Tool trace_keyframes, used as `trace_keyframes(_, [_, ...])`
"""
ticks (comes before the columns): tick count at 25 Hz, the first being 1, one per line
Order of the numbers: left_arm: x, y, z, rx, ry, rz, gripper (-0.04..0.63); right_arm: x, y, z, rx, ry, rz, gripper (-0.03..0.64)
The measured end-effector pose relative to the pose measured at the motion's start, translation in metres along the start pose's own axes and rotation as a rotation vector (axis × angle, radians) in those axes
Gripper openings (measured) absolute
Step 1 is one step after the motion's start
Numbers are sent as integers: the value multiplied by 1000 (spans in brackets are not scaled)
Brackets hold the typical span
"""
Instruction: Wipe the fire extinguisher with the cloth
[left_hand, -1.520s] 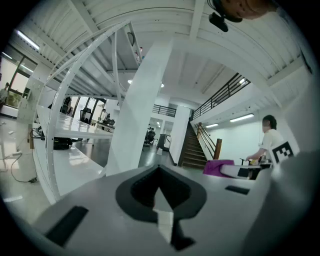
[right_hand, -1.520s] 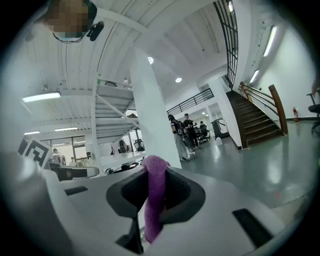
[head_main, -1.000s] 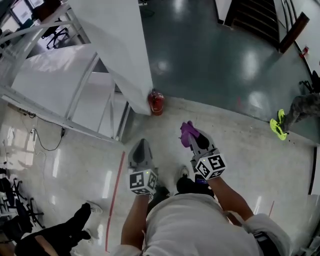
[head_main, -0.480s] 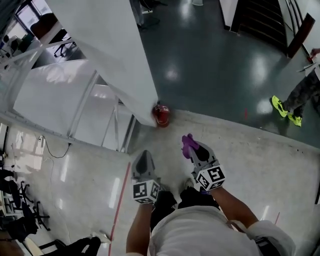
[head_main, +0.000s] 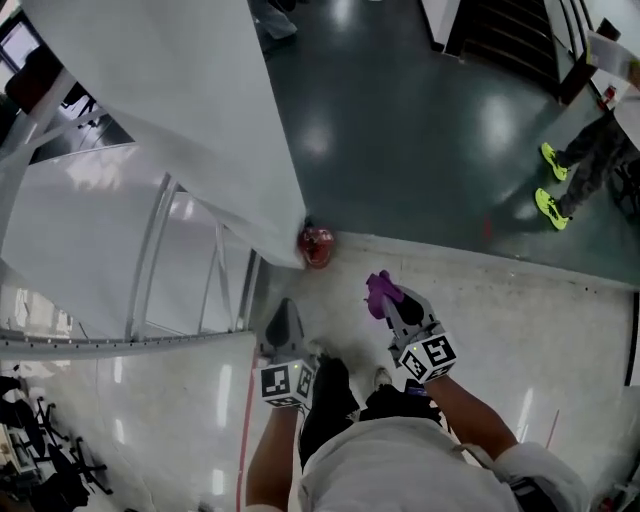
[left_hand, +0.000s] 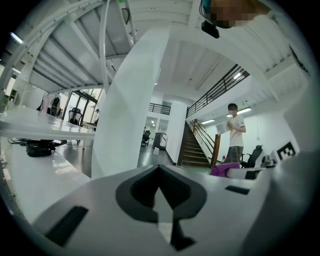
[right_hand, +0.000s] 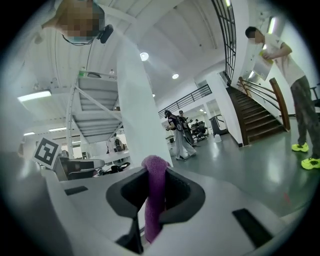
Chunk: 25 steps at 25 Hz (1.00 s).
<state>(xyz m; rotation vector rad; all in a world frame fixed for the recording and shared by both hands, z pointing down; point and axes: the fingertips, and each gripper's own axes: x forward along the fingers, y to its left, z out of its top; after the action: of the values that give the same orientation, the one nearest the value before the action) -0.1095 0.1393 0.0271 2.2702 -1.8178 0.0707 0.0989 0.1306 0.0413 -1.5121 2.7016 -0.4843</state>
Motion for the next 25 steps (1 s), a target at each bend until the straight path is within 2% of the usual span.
trace_keyframes(5, [59,42,-1,12,12,-100,5,58,-11,-5,-9,-31,-49,58])
trace_keyframes(12, [122,61,-7,43,8,-181,3,115,-38,-17,-102,-11,-6,58])
trace_keyframes(20, [197,74,-110,32,-23,-201,3,208,-116,-137,-266,5,119,58])
trace_keyframes(25, [222,81,-191,12,-17,-193,3,274,-153,-214,-321,-11,206,58])
